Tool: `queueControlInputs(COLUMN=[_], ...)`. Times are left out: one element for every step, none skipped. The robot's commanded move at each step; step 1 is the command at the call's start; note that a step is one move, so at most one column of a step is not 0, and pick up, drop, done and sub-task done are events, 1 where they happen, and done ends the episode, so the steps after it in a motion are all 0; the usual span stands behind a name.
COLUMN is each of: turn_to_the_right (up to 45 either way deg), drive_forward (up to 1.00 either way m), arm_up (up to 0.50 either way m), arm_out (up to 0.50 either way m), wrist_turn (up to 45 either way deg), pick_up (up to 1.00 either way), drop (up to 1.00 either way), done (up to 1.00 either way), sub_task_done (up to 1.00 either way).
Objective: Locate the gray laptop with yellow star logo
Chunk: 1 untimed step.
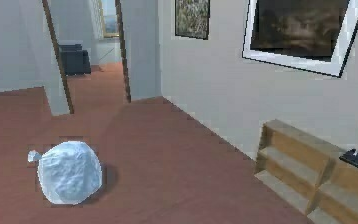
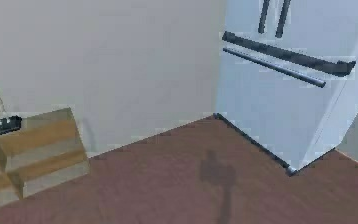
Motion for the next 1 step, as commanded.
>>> queueControlInputs(turn_to_the_right=[-9.0], drive_forward=[0.0], arm_up=[0.0], arm_out=[0.0], wrist_turn=[0.0], pick_up=[0.0], drop=[0.0], done=[0.0], sub_task_done=[0.0])
